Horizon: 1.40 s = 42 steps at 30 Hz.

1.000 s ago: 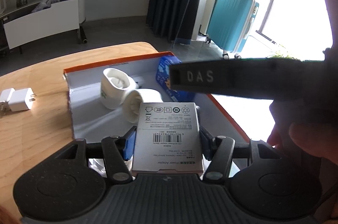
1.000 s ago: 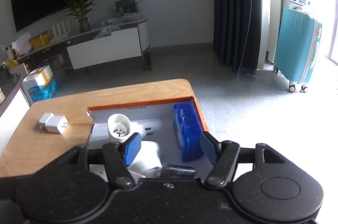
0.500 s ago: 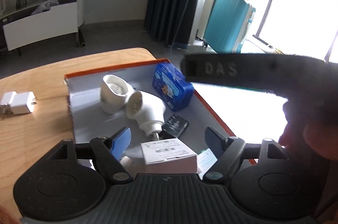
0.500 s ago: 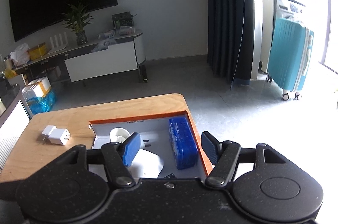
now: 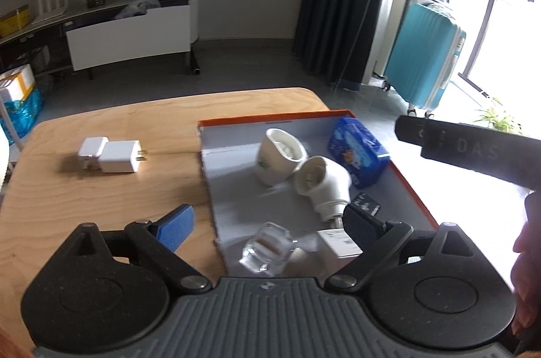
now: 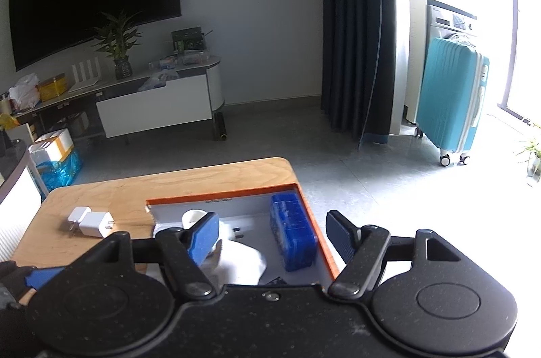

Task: Organize rigid objects
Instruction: 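Move both tools away from the tray toward the two white plug adapters on the table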

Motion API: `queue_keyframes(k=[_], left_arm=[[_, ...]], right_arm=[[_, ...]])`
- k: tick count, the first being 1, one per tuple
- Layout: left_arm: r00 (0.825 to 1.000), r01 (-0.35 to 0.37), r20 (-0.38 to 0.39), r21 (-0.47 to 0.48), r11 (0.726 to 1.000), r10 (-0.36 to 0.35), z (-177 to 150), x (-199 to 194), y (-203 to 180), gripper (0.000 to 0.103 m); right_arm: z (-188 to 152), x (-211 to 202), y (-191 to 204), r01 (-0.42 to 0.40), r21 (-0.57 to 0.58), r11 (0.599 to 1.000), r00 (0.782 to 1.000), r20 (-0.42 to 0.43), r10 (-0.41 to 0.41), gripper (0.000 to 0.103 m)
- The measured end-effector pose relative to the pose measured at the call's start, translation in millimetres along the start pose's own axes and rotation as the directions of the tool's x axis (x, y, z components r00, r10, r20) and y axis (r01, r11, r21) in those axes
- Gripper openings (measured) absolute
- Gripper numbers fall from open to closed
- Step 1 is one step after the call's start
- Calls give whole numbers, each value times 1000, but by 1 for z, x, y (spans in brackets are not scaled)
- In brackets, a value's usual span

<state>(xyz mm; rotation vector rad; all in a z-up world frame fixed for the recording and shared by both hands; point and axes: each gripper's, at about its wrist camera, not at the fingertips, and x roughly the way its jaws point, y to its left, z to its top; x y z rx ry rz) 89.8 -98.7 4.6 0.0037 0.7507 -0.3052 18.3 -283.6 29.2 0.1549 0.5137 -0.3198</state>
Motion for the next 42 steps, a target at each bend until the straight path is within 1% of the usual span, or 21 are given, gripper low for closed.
queue_keyframes(k=[10, 18, 31, 42], left_arm=[[997, -78, 9, -62, 995, 79, 3, -14, 40, 97], [992, -121, 8, -105, 987, 123, 0, -21, 70, 97], [986, -166, 1, -148, 975, 168, -3, -27, 107, 97], [982, -186, -4, -170, 968, 188, -6, -28, 132, 97]], right_arm=[[-4, 7, 35, -66, -33, 997, 997, -36, 64, 84], [-7, 13, 66, -123, -56, 991, 991, -62, 120, 84], [-11, 22, 110, -188, -87, 978, 979, -95, 179, 84], [-14, 29, 135, -218, -109, 970, 971, -119, 205, 84]])
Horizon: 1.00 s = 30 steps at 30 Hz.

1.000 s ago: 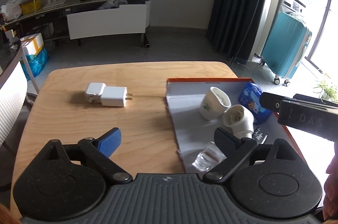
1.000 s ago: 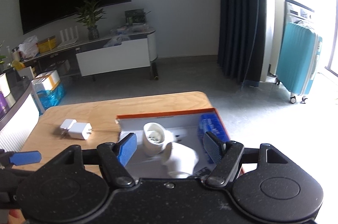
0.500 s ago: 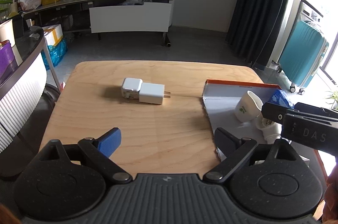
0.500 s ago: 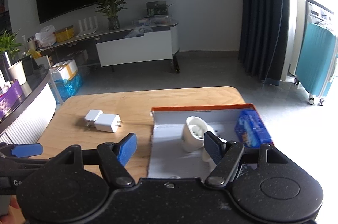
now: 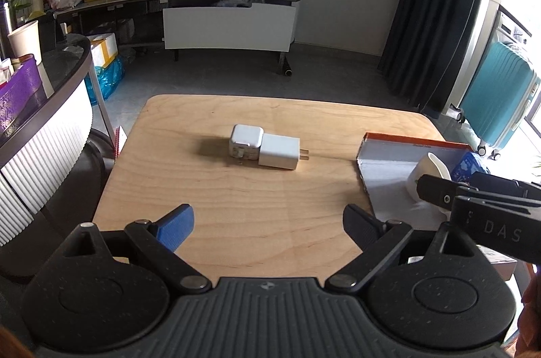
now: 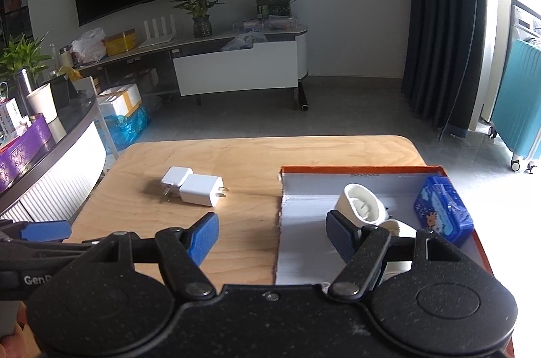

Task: Organize rigid objects
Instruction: 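Move both tools away from the tray toward the two white plug adapters on the table, then grasp one white plug adapter with the right tool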

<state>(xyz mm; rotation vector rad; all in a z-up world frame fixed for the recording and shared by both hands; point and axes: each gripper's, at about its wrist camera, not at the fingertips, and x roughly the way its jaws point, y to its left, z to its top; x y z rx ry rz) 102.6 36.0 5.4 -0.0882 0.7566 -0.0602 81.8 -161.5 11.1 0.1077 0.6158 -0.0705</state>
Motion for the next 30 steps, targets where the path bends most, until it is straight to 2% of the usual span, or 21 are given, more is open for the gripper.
queue_keyframes(k=[19, 30], left_arm=[[999, -35, -33, -20, 999, 34, 5, 23, 27, 97], [997, -64, -41, -43, 997, 62, 14, 40, 50, 97]], right_arm=[[2, 33, 24, -40, -43, 998, 998, -51, 38, 84], [10, 73, 42, -99, -76, 992, 993, -76, 93, 84]])
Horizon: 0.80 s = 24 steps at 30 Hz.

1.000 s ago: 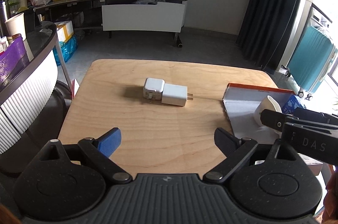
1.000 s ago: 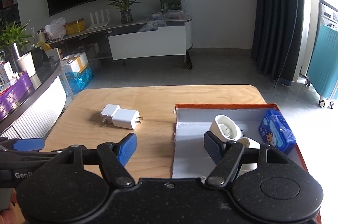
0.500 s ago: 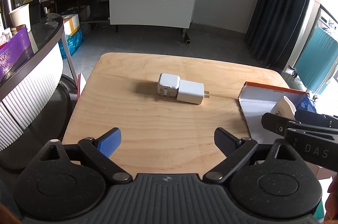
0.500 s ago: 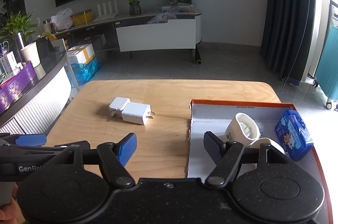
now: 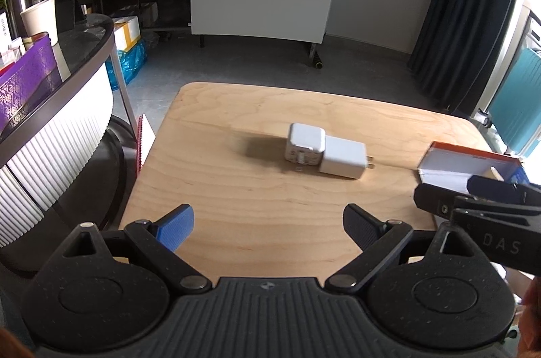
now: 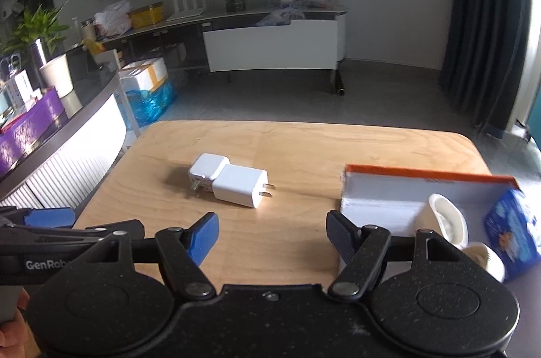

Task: Organize rigid objects
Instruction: 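Grasp one white plug adapter with the right tool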

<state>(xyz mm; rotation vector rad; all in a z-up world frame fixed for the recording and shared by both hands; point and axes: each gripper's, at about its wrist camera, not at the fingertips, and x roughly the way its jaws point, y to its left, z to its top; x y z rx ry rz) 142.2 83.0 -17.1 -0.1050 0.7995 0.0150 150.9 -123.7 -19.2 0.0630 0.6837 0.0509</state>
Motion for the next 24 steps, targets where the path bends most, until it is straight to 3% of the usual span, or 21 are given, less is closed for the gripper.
queue_keyframes(k=[5, 10, 16, 20, 24], left_arm=[[1000, -9, -7, -13, 1000, 9, 4, 10, 11, 98], [1000, -5, -10, -24, 1000, 5, 6, 18, 19, 98], [1000, 4, -19, -37, 999, -5, 8, 27, 25, 98], [1000, 5, -22, -40, 999, -5, 11, 35, 26, 98], [1000, 2, -22, -47, 999, -4, 14, 42, 28, 98]], right_arm=[[14, 30, 8, -83, -104, 991, 997, -7, 83, 85], [31, 66, 11, -189, -224, 956, 981, -84, 174, 85], [42, 102, 23, -224, -399, 889, 973, -137, 184, 85], [45, 128, 28, -277, -445, 851, 957, -201, 207, 85], [49, 146, 25, -305, -383, 872, 944, -246, 222, 64]])
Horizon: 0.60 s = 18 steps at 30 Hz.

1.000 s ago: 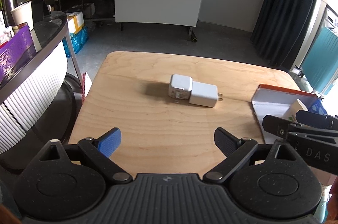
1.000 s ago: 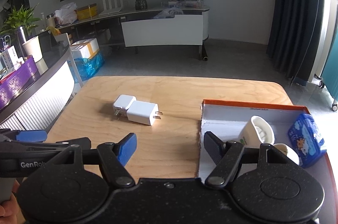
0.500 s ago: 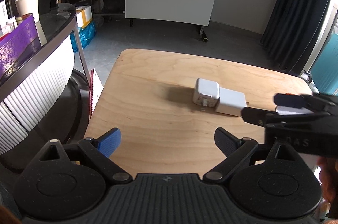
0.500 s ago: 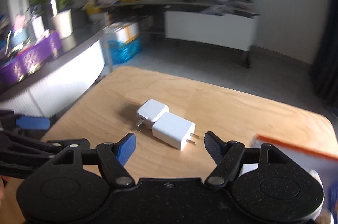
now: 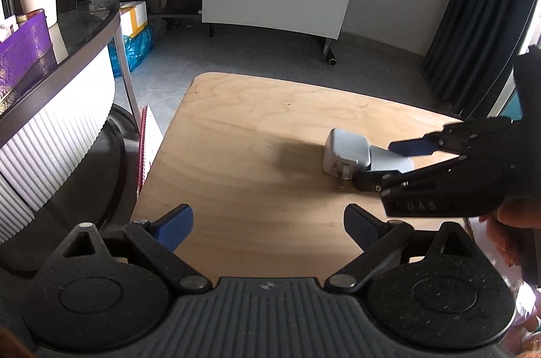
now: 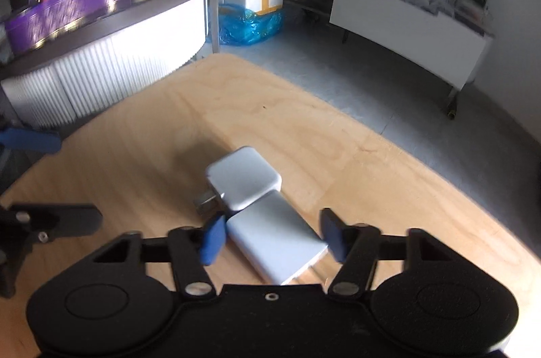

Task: Organize rigid objects
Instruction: 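Grasp one white plug adapter with the right tool, then grasp the other white plug adapter with the left tool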

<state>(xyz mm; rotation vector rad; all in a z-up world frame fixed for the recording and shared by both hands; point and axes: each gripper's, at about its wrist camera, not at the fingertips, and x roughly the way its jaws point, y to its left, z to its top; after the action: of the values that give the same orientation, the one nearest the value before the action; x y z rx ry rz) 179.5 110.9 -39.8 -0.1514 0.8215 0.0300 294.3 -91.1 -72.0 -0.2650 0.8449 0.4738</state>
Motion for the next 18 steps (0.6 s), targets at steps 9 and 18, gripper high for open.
queue_keyframes(k=[9, 18], left_arm=[[999, 29, 14, -2, 1000, -29, 9, 17, -9, 98], [998, 59, 33, 48, 997, -61, 16, 35, -27, 99]], right_arm=[[-22, -21, -21, 147, 363, 920, 989, -76, -128, 83], [-37, -31, -5, 190, 320, 928, 982, -60, -180, 50]])
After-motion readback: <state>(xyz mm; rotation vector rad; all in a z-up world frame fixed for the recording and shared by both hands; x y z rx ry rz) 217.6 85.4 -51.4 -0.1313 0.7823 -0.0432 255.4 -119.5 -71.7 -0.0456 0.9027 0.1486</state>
